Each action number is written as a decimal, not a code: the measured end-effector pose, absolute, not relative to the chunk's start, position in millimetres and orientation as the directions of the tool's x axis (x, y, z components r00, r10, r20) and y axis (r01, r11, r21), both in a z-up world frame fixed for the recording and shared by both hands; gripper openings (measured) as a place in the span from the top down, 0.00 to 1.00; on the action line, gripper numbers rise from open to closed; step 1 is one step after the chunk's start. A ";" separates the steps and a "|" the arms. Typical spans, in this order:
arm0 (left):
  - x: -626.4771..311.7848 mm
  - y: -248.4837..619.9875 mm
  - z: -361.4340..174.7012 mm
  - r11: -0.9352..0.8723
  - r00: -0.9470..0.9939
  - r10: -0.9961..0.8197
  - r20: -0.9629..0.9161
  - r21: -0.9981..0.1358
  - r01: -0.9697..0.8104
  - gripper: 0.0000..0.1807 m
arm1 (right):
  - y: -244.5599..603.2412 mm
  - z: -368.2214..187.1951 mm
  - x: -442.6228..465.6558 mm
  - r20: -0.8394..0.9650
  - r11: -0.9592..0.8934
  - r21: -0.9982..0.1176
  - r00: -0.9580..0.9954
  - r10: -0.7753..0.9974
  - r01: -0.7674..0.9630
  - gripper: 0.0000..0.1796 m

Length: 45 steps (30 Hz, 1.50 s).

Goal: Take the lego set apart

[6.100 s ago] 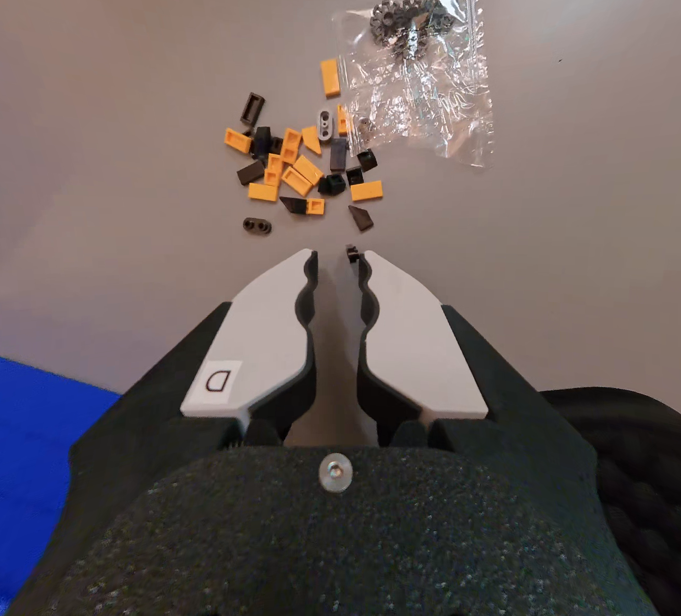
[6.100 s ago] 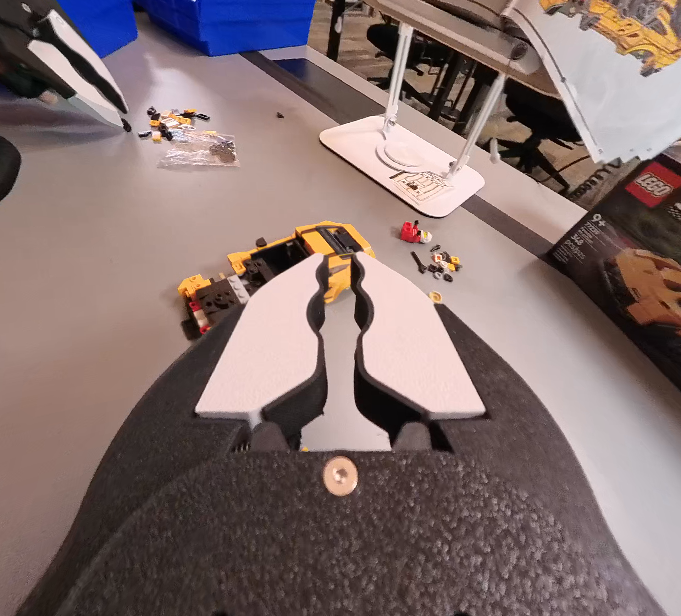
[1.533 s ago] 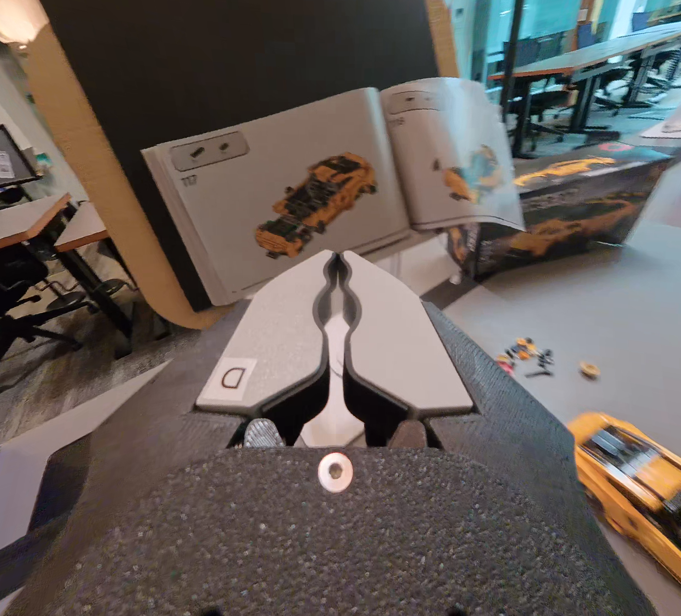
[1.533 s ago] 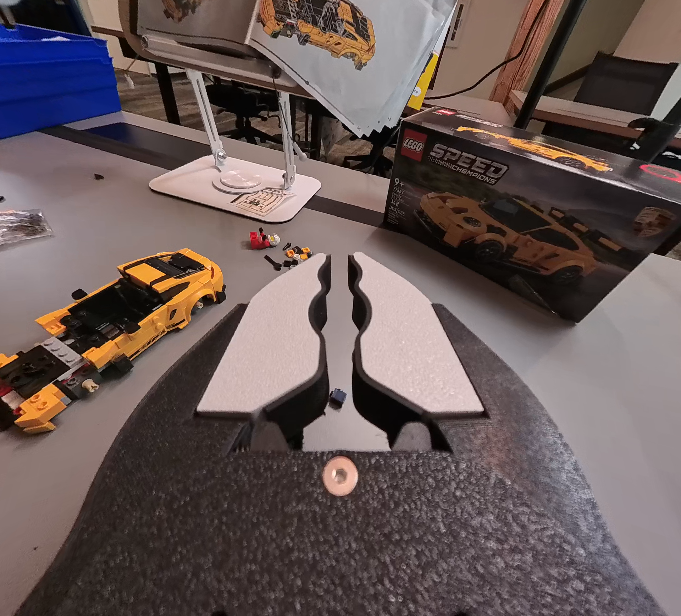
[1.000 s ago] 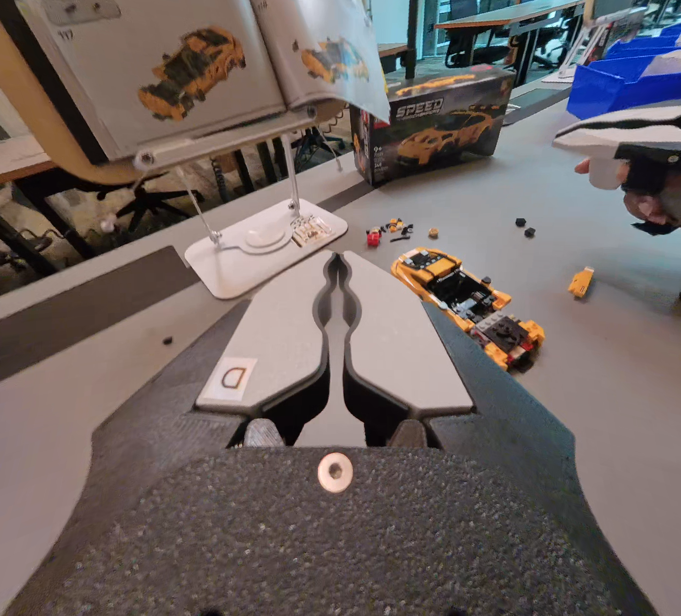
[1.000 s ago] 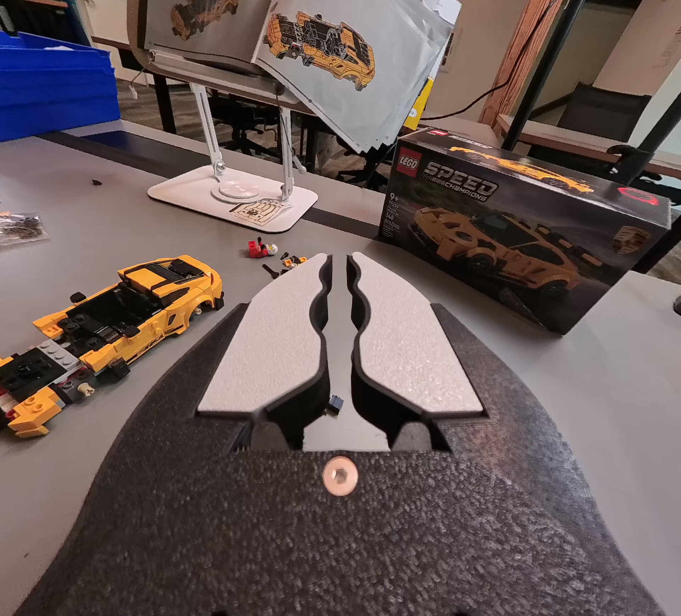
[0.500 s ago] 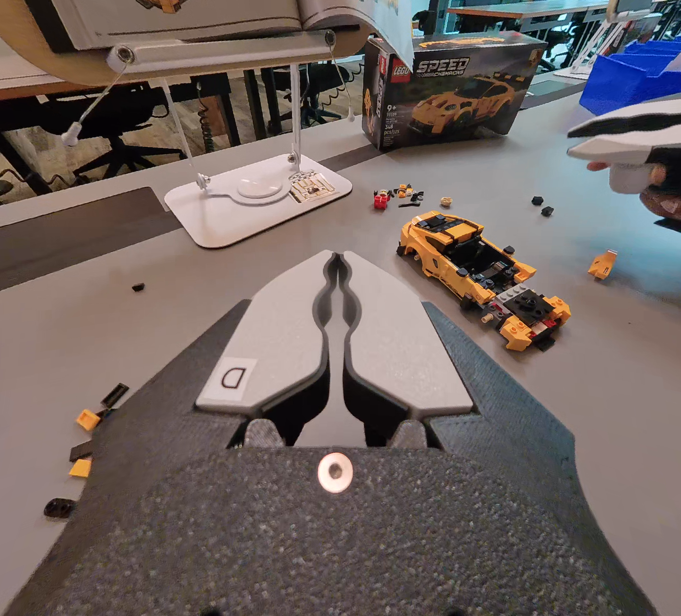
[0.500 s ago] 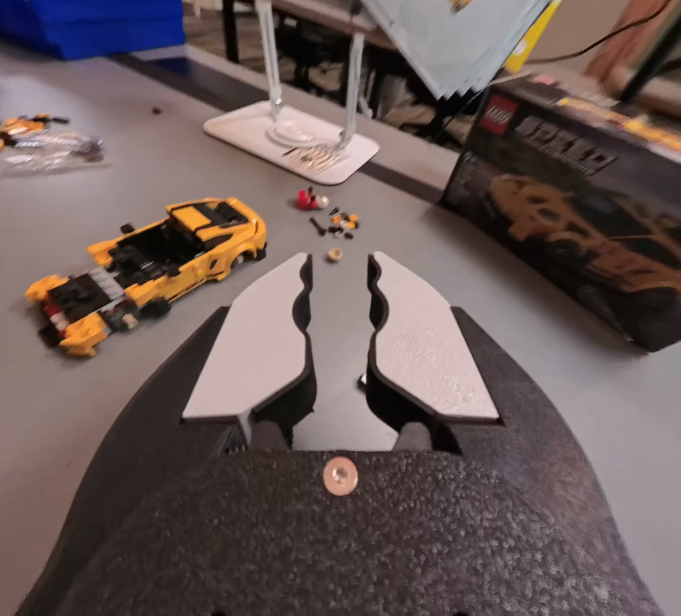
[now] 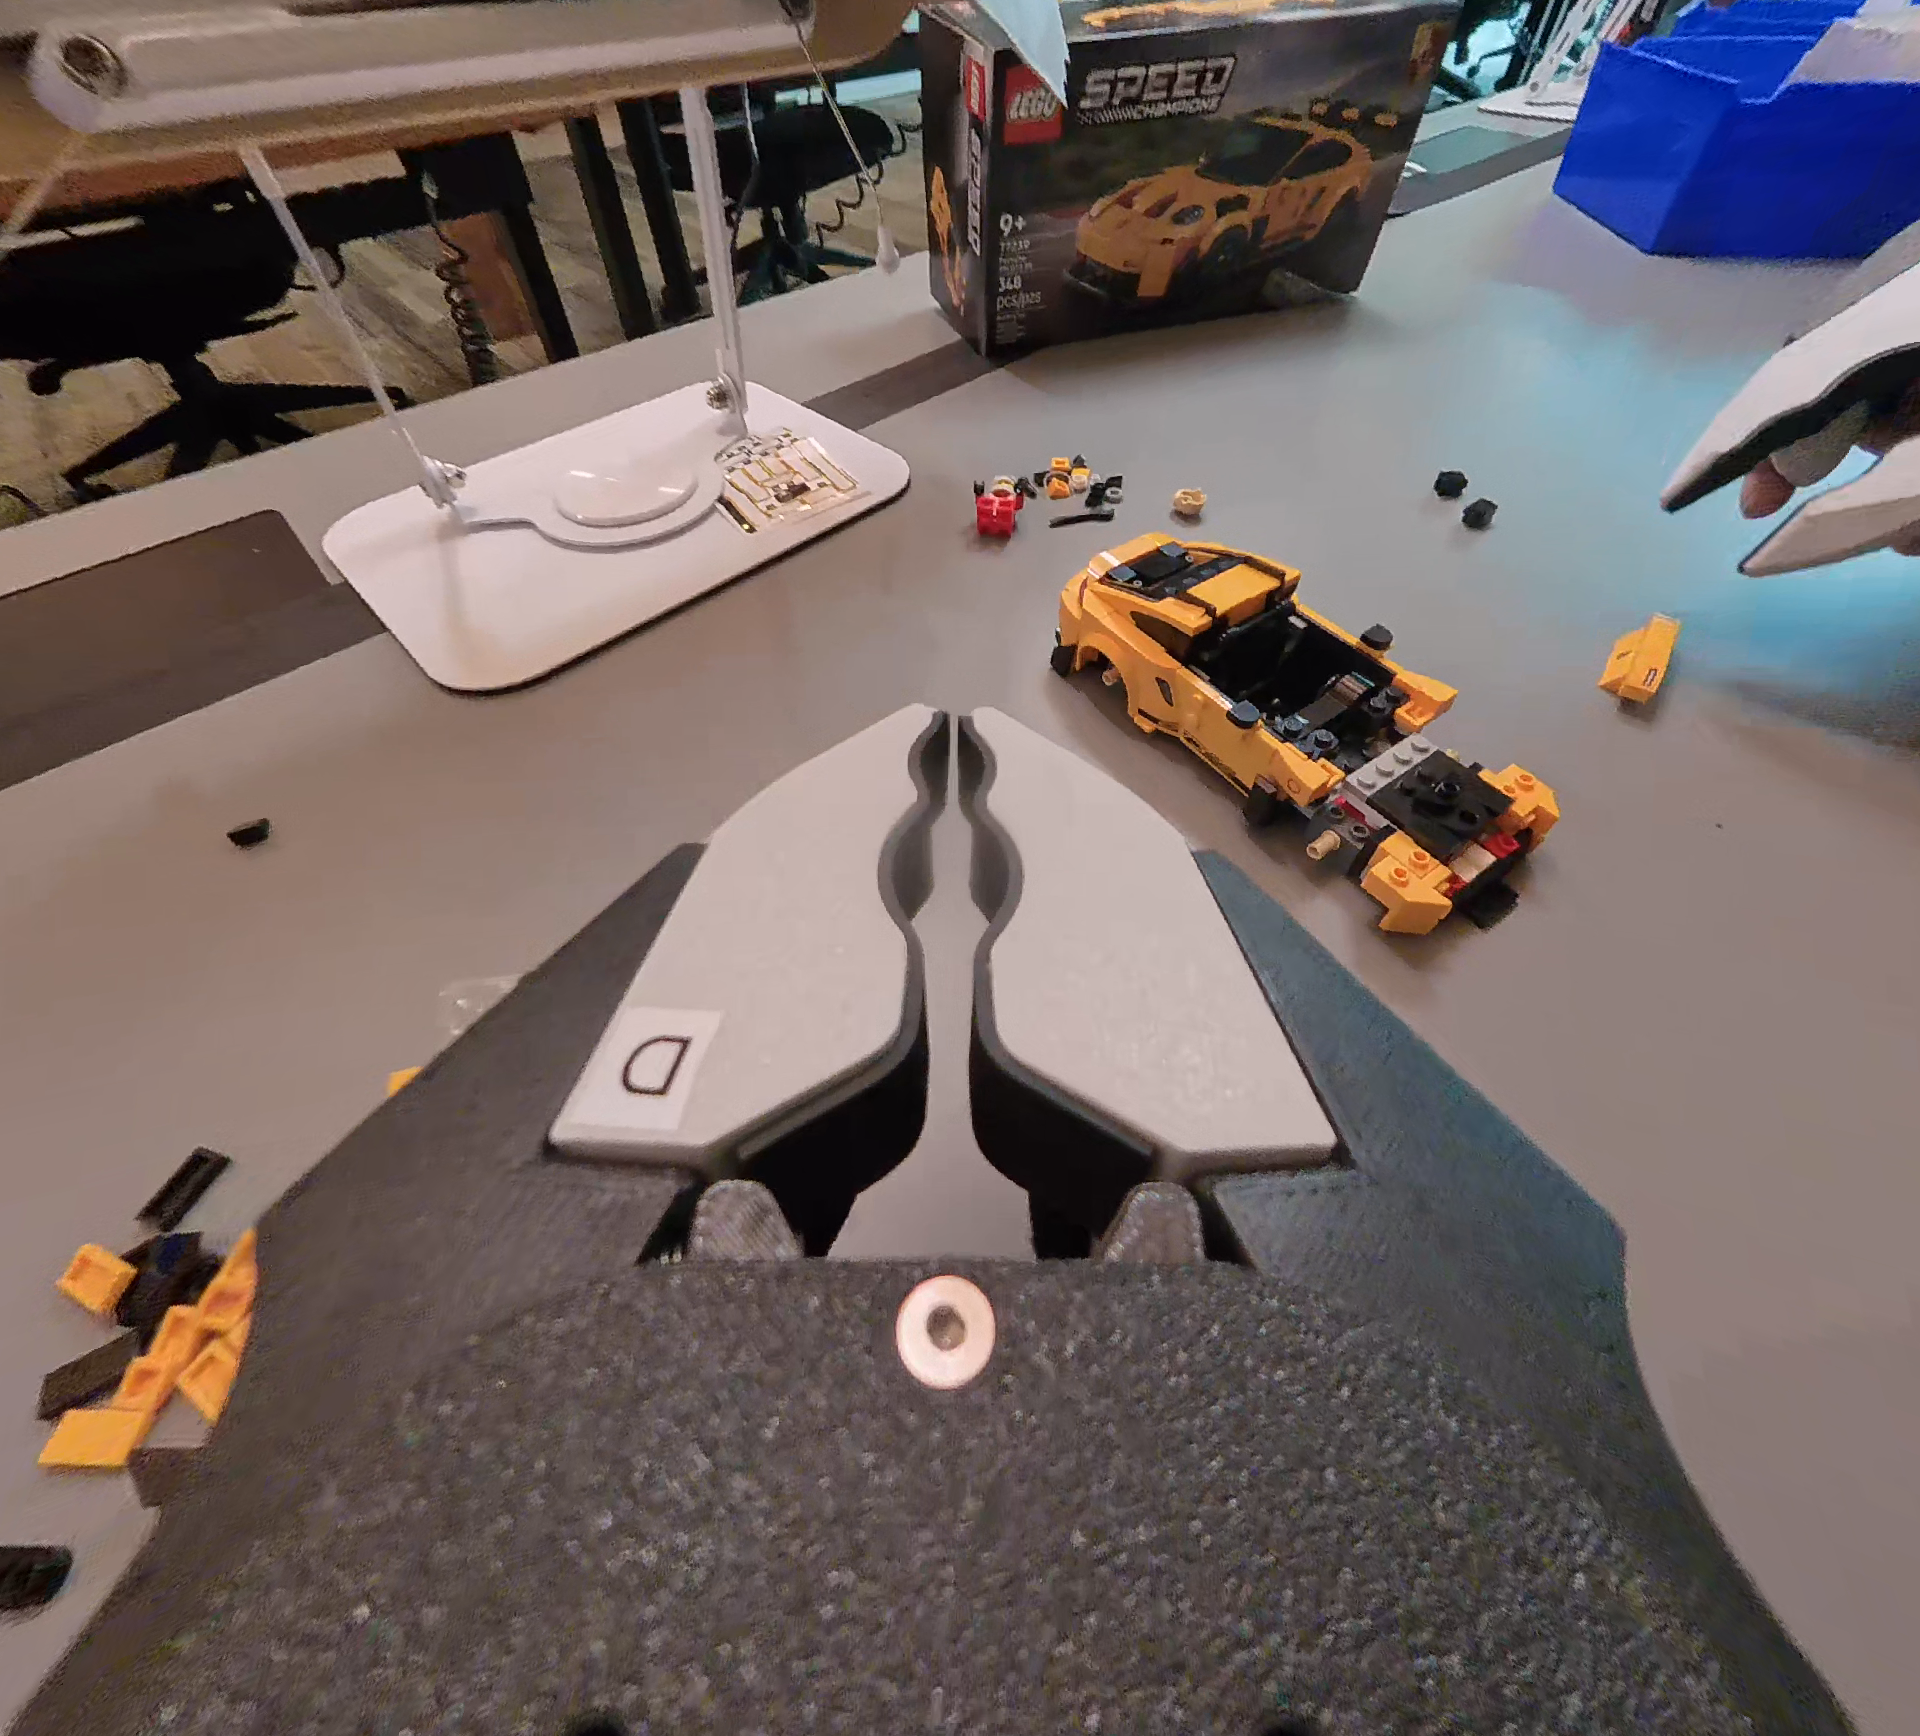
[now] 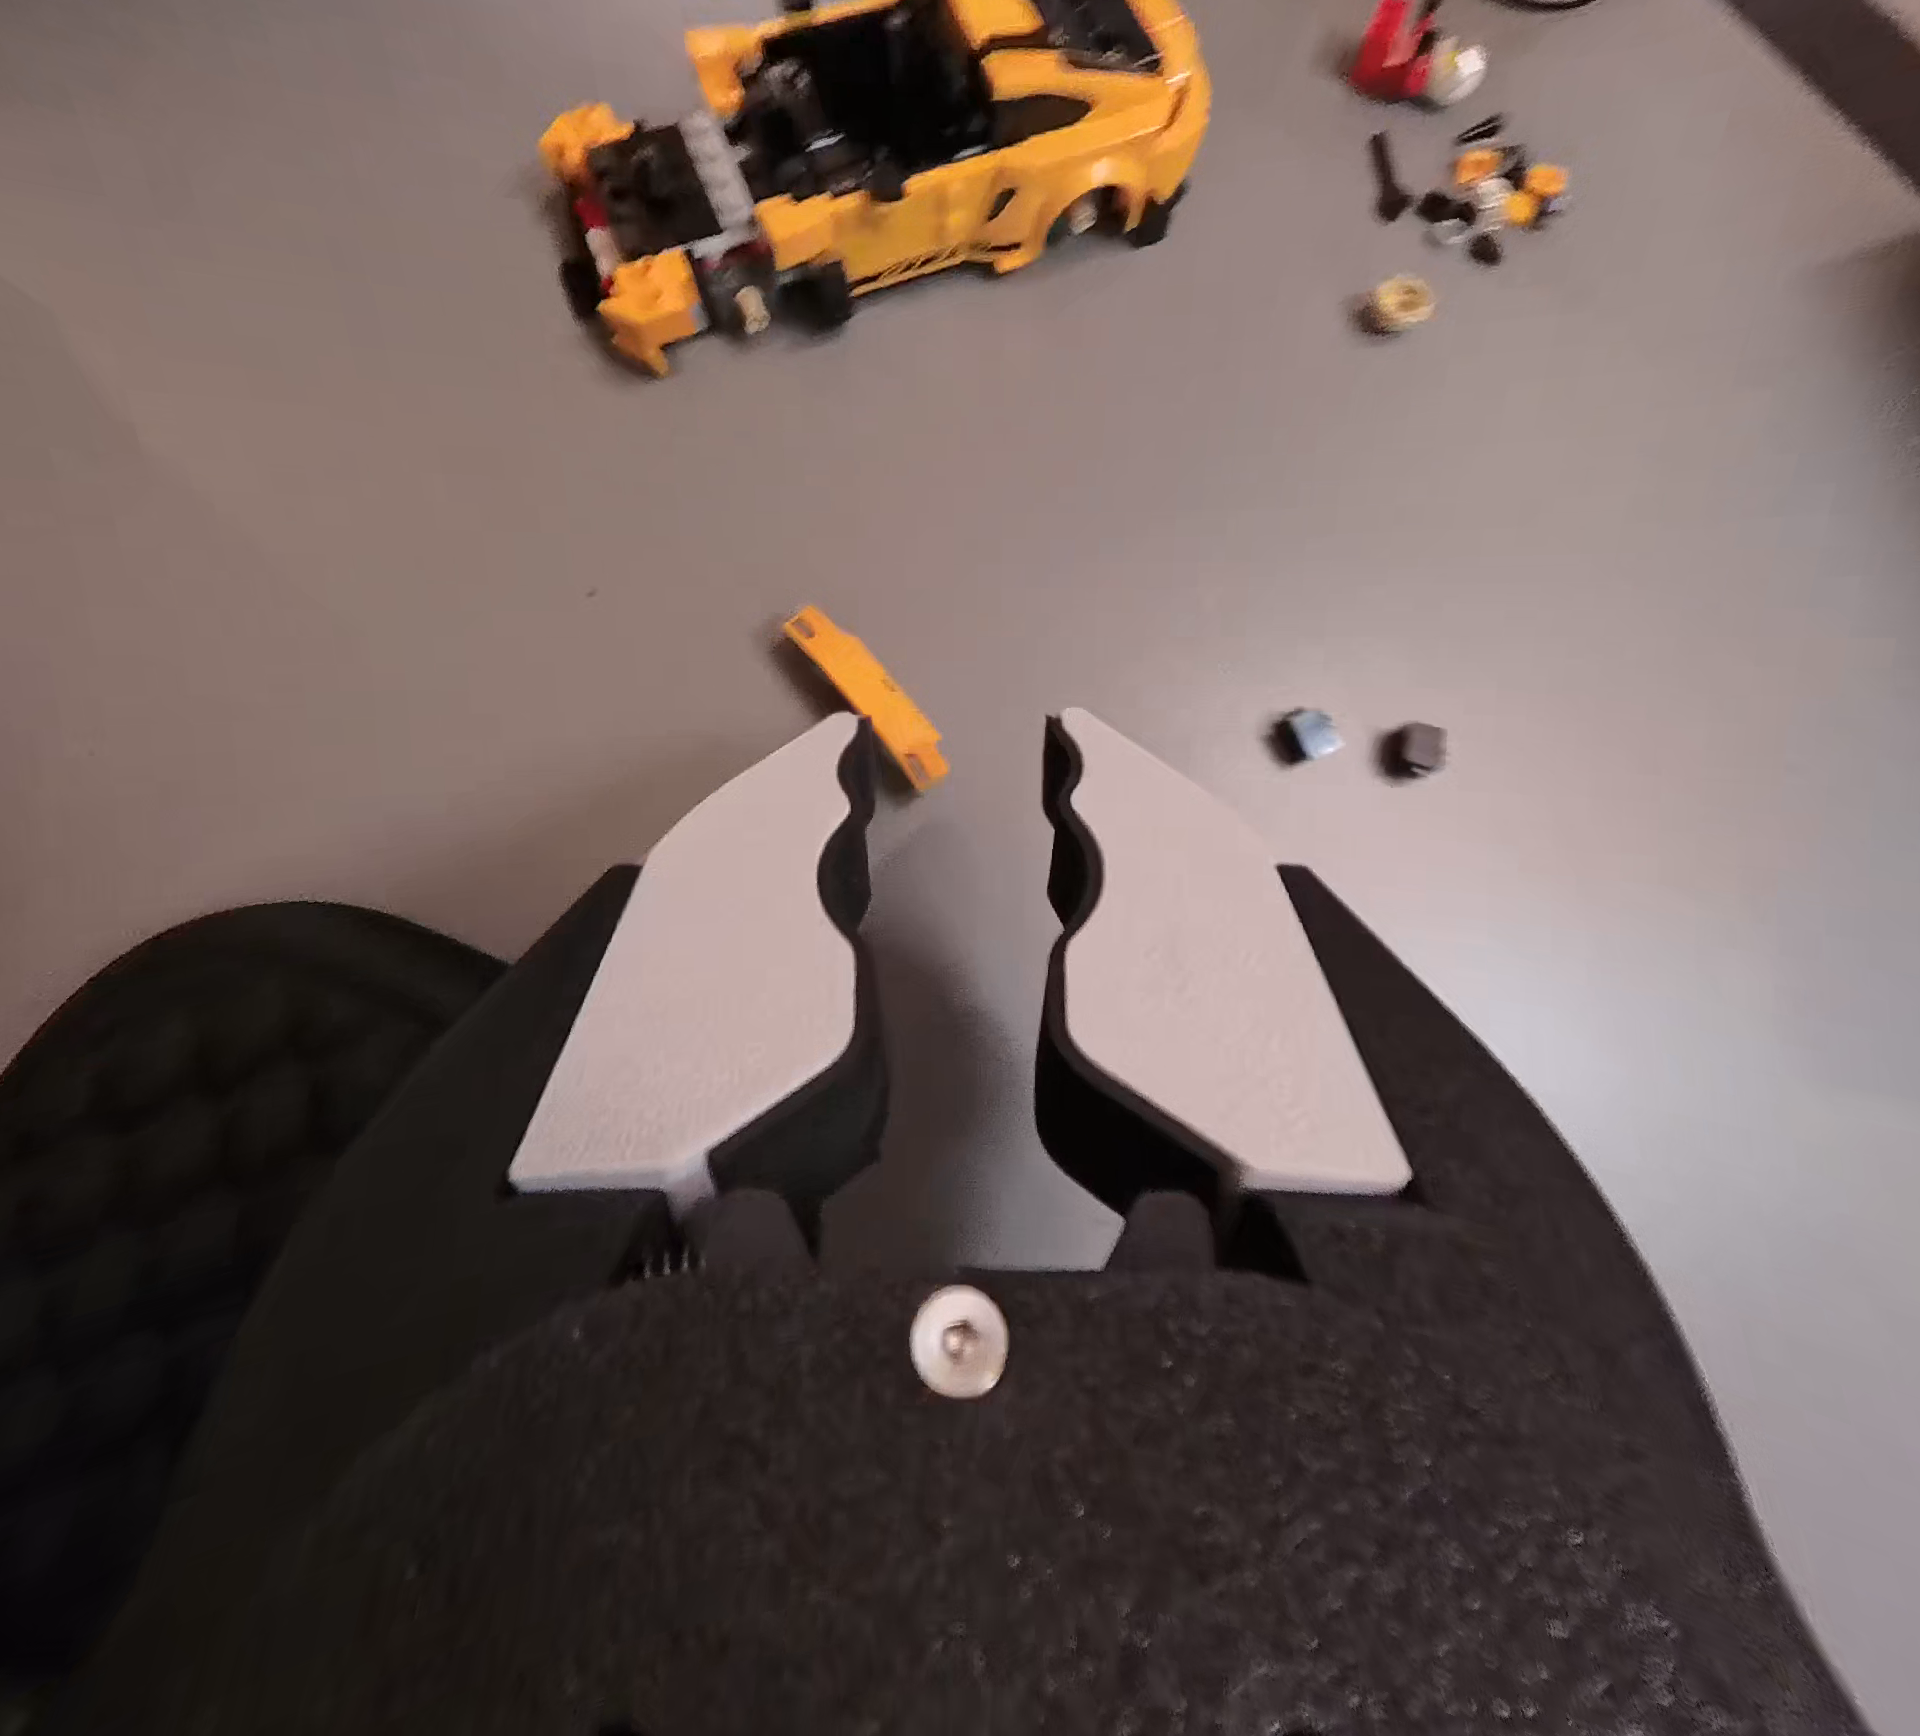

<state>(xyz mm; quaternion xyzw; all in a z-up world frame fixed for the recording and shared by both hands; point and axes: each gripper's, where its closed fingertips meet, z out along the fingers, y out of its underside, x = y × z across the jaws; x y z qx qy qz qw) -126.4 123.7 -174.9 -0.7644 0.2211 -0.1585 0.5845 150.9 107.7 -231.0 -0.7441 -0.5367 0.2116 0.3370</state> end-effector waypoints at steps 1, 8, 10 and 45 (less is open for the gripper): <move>-125.4 124.0 -177.6 -0.229 0.849 -0.529 -0.007 -0.962 -0.151 0.99 | 103.8 -237.2 146.9 0.051 -0.185 -0.710 0.312 0.949 0.680 0.83; -126.9 120.7 -174.4 -0.227 0.842 -0.540 0.013 -0.965 -0.131 0.99 | 92.8 -260.1 124.3 0.120 -0.089 -0.602 0.200 0.972 0.793 0.94; -127.8 119.8 -172.4 -0.217 0.843 -0.538 0.002 -0.967 -0.136 0.99 | 87.0 -254.5 107.2 0.160 -0.024 -0.620 0.156 0.975 0.784 0.96; -125.5 113.8 -169.9 -0.207 0.845 -0.533 -0.034 -0.963 -0.170 1.00 | 204.5 -220.4 185.0 0.152 -0.275 -0.863 0.736 0.659 0.424 0.88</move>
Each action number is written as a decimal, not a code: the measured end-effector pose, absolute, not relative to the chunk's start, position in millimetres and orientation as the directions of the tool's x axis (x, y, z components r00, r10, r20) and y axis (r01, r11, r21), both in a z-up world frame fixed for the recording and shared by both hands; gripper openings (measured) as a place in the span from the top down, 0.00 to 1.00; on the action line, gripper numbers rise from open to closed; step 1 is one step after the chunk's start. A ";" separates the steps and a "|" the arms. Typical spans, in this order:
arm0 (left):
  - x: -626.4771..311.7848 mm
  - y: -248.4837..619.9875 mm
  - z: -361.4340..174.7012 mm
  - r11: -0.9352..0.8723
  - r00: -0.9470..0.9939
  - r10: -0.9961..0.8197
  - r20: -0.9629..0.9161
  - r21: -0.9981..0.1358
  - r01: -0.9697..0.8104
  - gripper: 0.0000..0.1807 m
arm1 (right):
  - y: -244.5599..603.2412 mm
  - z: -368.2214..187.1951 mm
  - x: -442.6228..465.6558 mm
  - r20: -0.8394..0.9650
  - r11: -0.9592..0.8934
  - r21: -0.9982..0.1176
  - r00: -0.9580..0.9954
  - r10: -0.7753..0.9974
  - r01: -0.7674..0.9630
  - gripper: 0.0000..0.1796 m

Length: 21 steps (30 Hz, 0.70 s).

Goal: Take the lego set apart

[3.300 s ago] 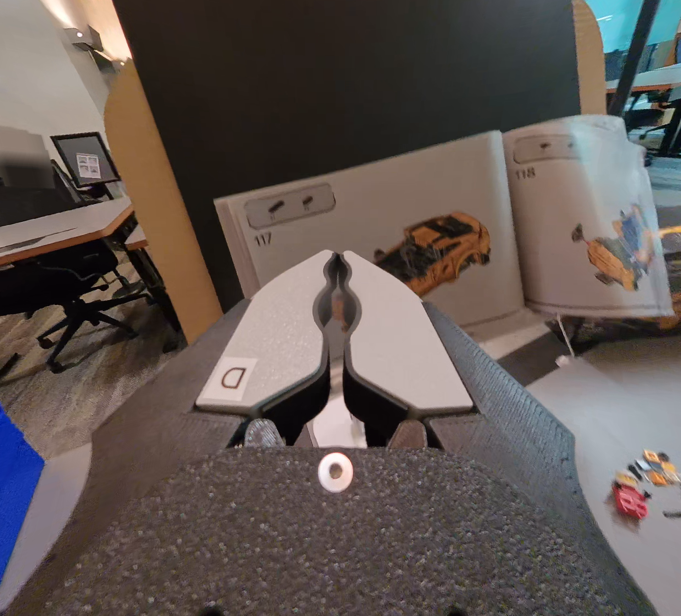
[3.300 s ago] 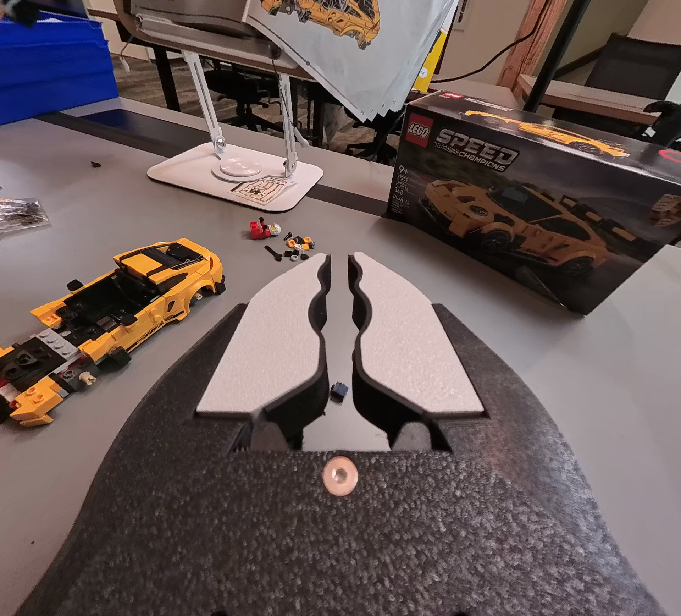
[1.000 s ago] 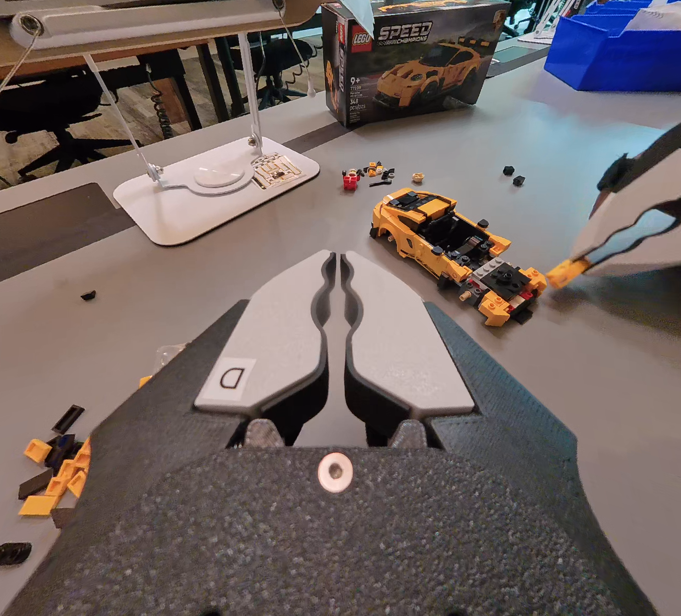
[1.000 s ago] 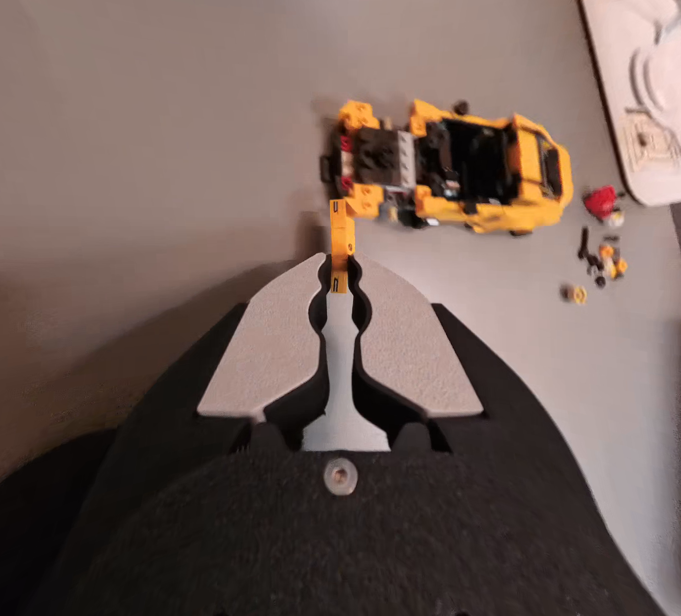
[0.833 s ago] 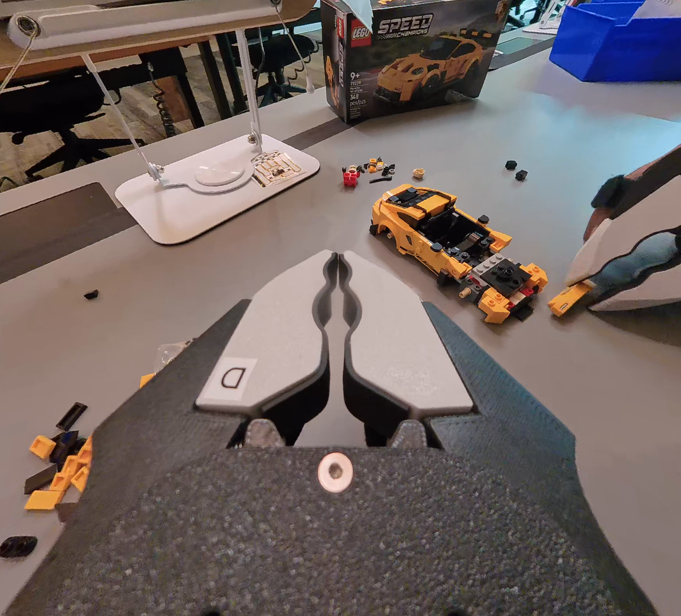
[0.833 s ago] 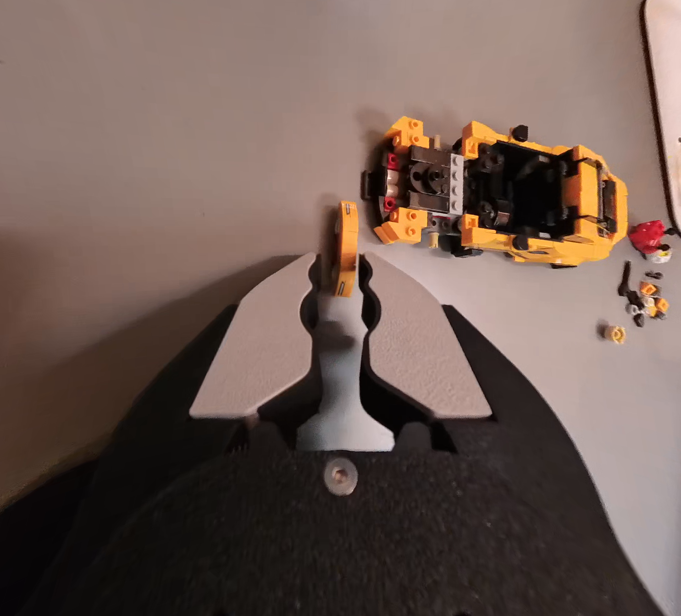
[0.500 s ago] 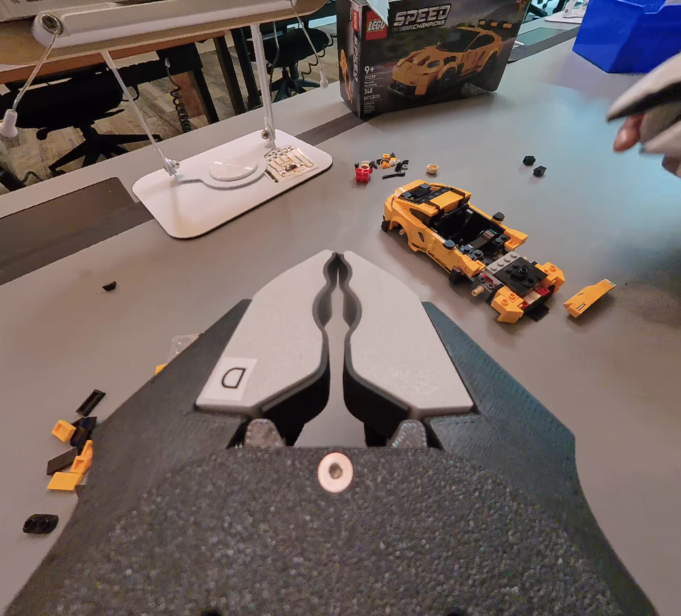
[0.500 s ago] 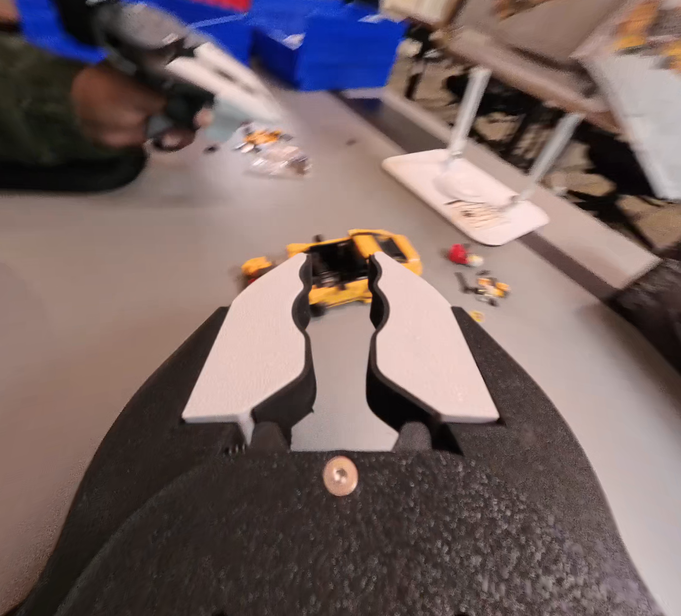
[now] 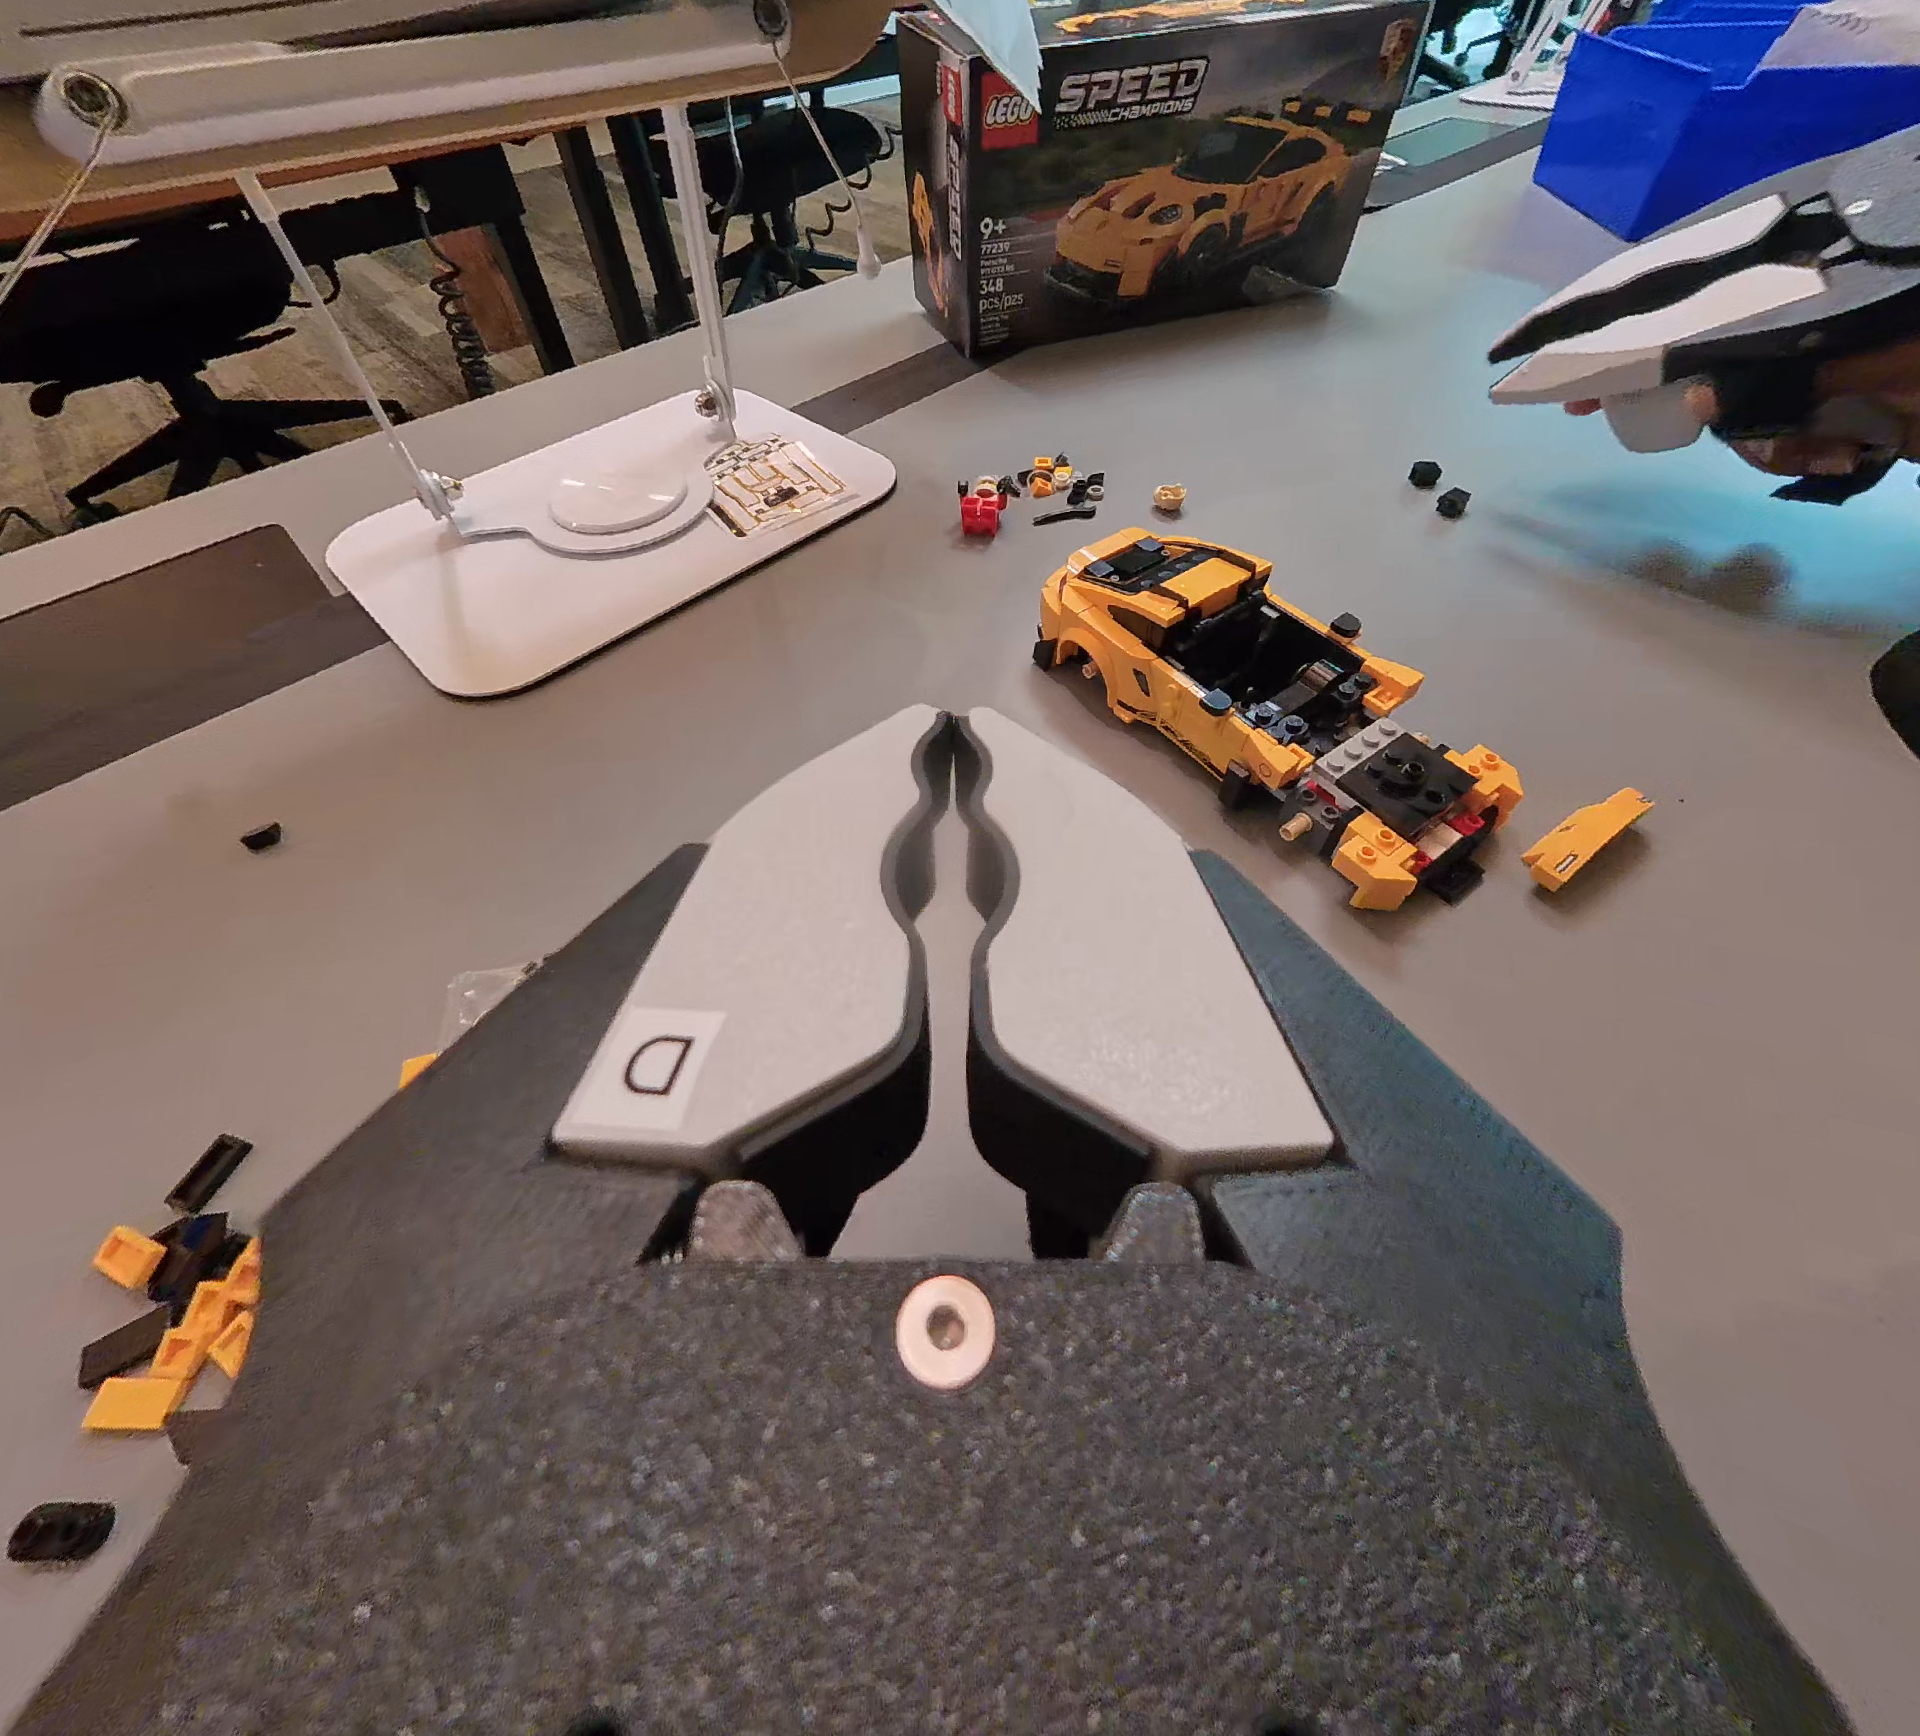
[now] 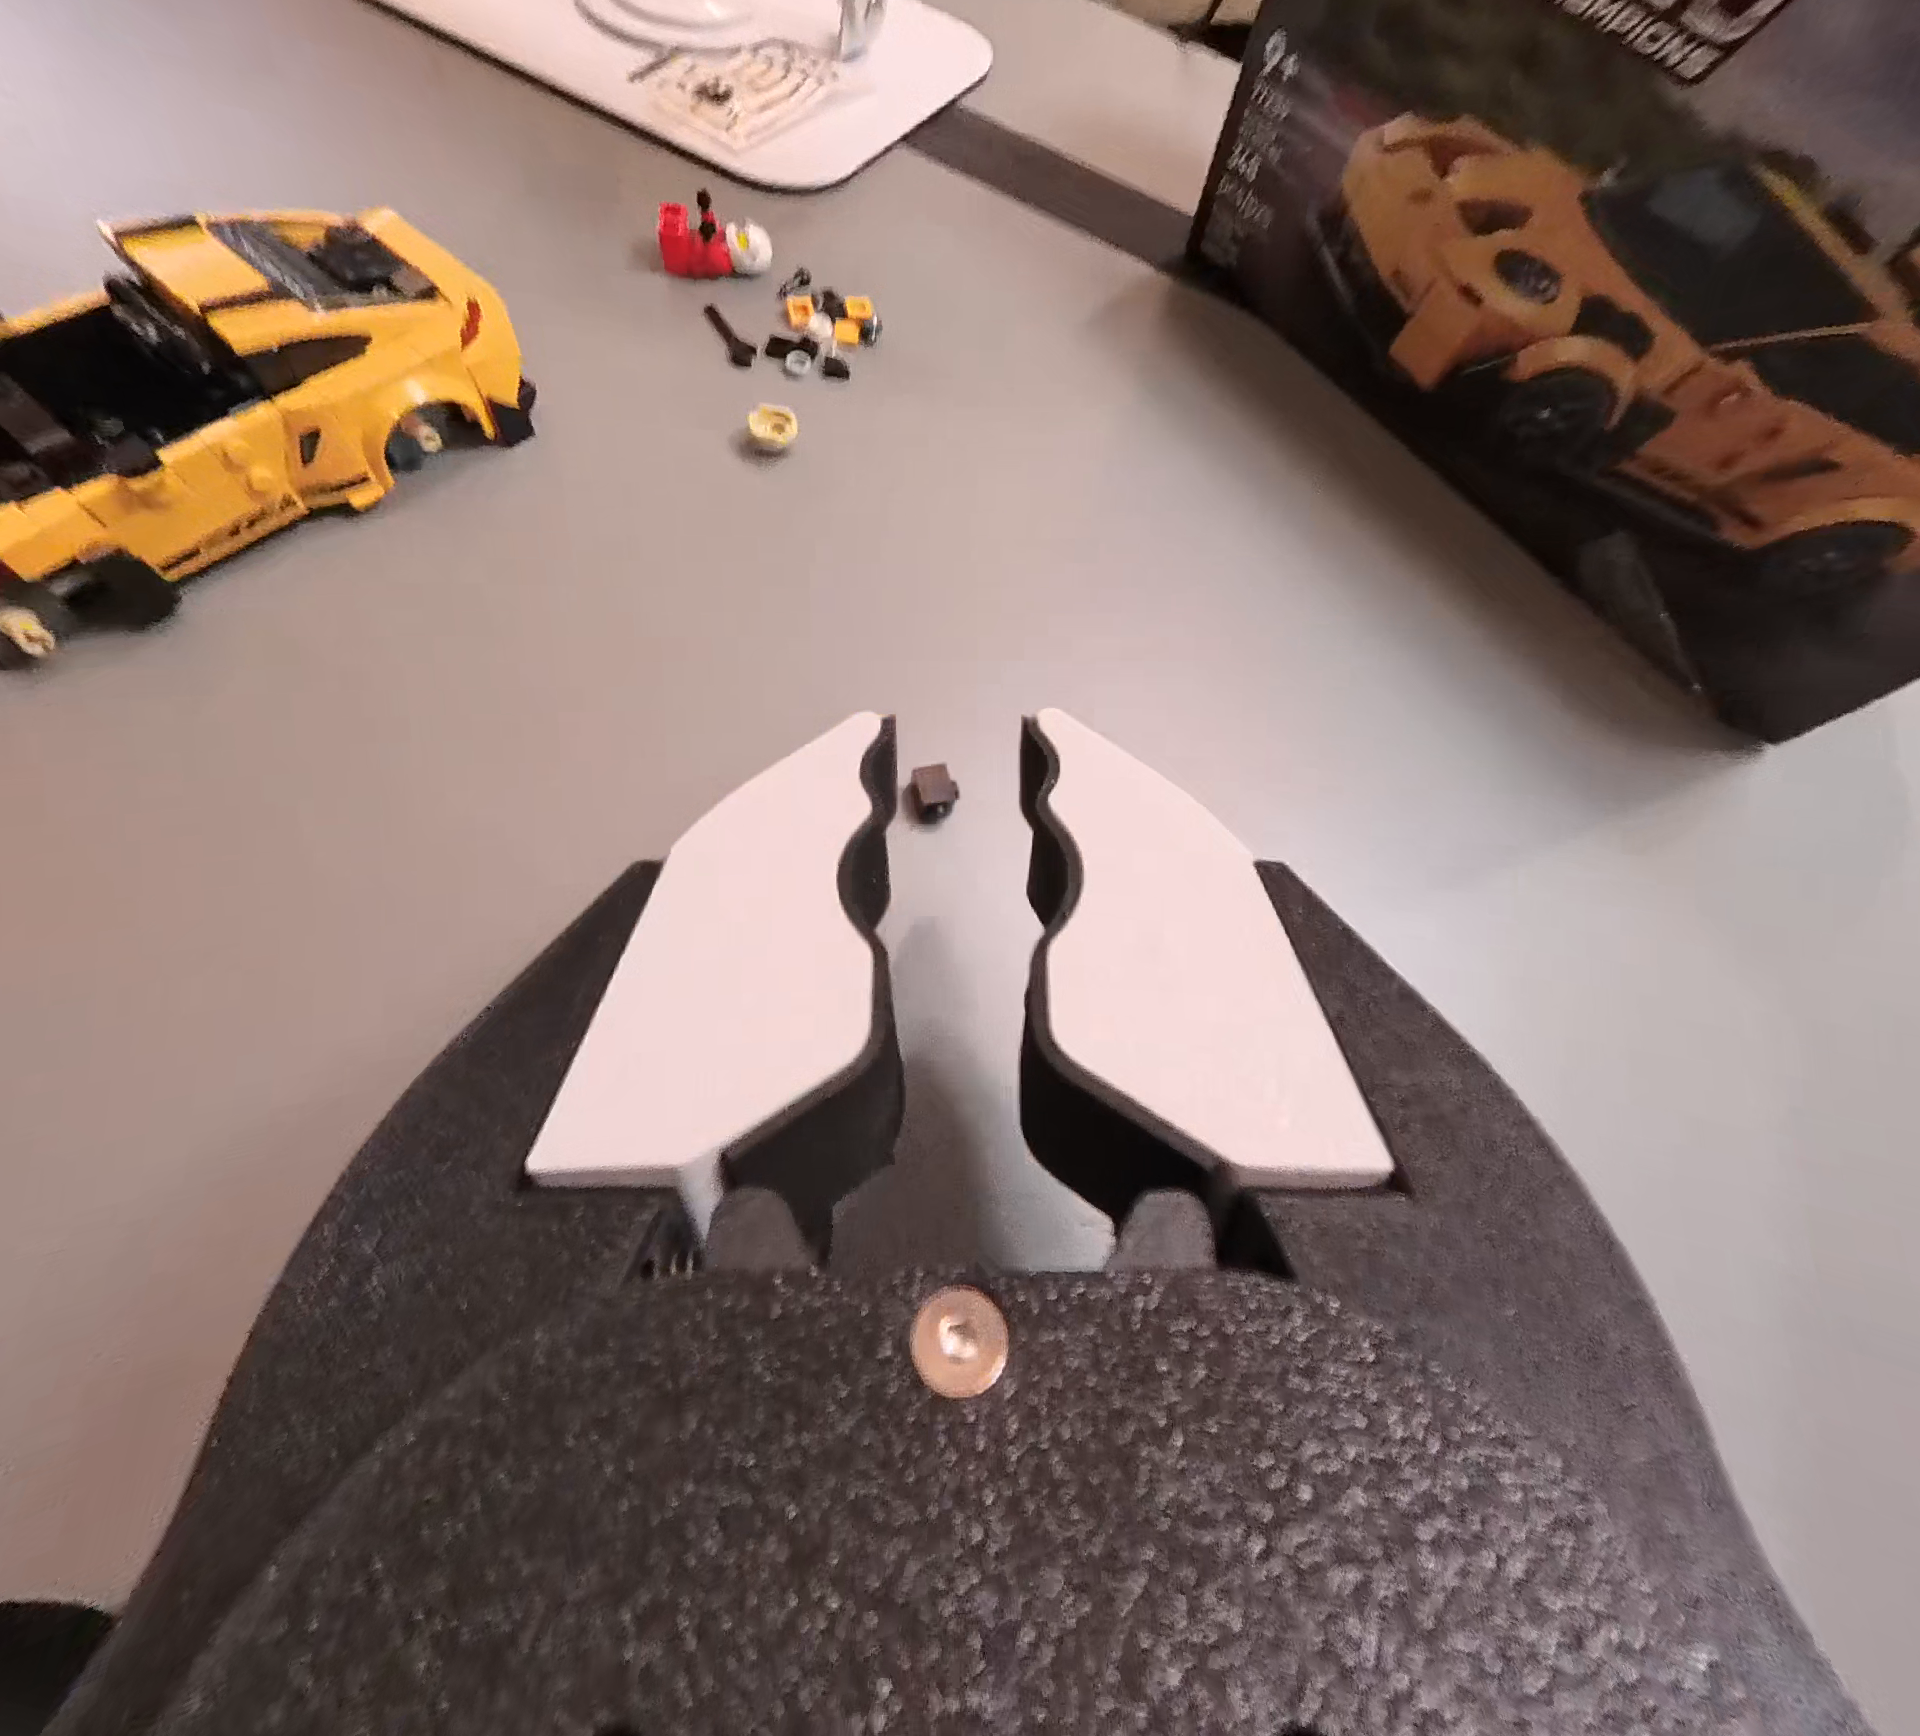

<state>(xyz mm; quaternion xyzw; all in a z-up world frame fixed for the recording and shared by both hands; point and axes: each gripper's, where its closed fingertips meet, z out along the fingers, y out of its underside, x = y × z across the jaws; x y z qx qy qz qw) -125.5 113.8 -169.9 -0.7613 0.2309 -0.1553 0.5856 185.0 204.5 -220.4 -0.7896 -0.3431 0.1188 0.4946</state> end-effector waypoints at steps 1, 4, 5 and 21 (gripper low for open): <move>-125.0 113.5 -170.0 -0.206 0.844 -0.536 -0.037 -0.963 -0.172 1.00 | 204.4 -227.1 184.0 0.163 -0.288 -0.844 0.727 0.667 0.453 0.88; -124.1 113.6 -172.2 -0.209 0.841 -0.540 -0.042 -0.961 -0.182 1.00 | 207.9 -245.1 184.2 0.194 -0.321 -0.788 0.707 0.680 0.526 0.88; -124.2 114.0 -173.4 -0.213 0.841 -0.540 -0.040 -0.960 -0.182 1.00 | 209.8 -248.7 184.2 0.193 -0.332 -0.776 0.702 0.685 0.537 0.88; -123.9 117.3 -185.0 -0.259 0.838 -0.546 -0.003 -0.951 -0.172 1.00 | 213.5 -262.1 182.8 0.207 -0.354 -0.683 0.634 0.745 0.639 0.95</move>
